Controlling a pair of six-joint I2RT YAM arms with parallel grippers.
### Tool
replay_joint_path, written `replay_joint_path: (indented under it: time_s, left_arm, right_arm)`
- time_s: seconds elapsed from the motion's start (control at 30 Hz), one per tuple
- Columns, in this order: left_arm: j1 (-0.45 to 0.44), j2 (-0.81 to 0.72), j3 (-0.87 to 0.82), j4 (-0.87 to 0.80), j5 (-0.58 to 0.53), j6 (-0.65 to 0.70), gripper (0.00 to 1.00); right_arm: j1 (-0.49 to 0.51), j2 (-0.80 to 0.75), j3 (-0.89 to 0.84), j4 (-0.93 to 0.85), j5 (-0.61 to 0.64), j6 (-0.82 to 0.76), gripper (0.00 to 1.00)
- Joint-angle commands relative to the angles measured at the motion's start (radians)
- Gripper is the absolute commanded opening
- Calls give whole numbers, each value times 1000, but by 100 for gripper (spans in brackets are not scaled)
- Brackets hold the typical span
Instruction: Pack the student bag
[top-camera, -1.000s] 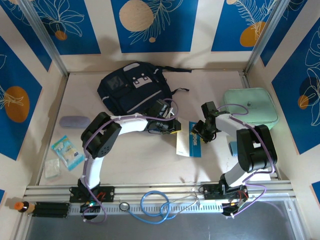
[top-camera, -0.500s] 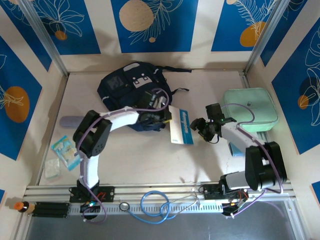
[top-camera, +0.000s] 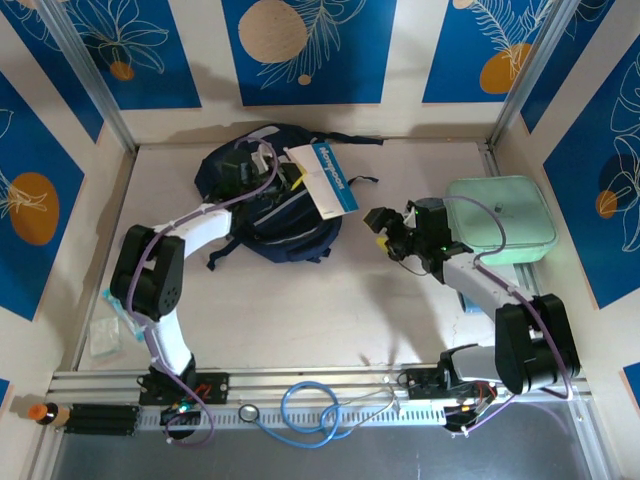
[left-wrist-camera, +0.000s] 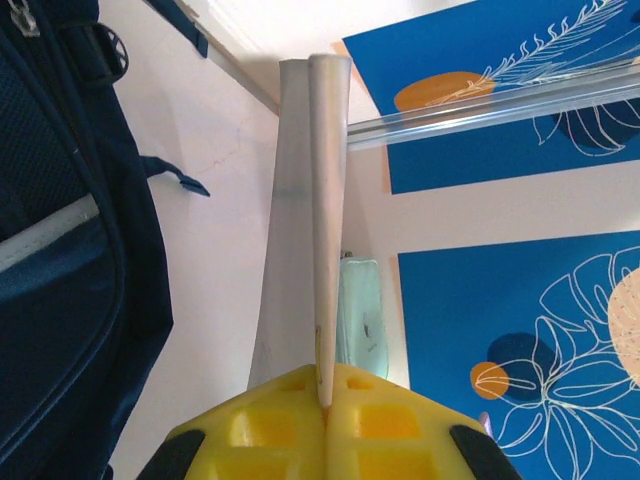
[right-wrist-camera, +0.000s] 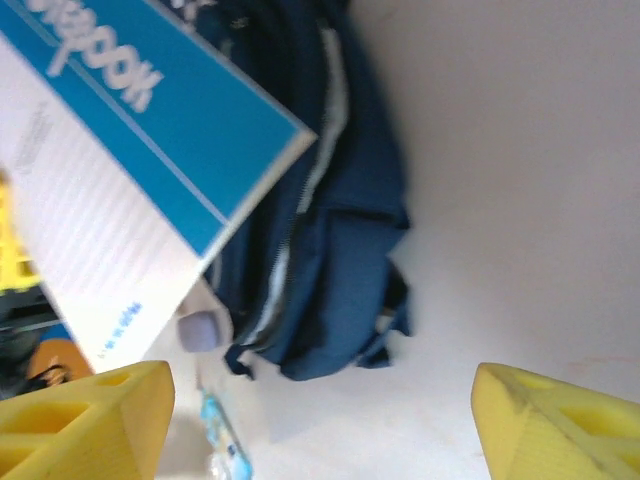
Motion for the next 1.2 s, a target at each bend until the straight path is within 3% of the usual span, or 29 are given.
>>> replay_joint_path:
  time_s: [0.0, 0.17, 0.37, 0.5, 0.7, 1.17]
  left_arm:
    - [-2, -60, -28, 101, -18, -70, 0]
    - [-2, -77, -57, 155, -31, -127, 0]
    - [-5, -87, -81, 193, -35, -172, 0]
    - [-5, -86, -88, 212, -33, -191, 0]
    - [-2, -90, -93, 199, -36, -186, 0]
    - [-1, -95, -116, 172, -45, -164, 0]
  right_arm:
    - [27, 44, -14, 213, -71, 132, 79]
    - [68, 130, 10, 405, -71, 269, 79]
    - [113, 242, 111, 496, -75, 317, 79]
    - [139, 310, 119, 669, -54, 376, 78]
    - [145, 324, 109, 718, -21, 391, 74]
    - [134, 256, 27, 794, 48, 336, 38]
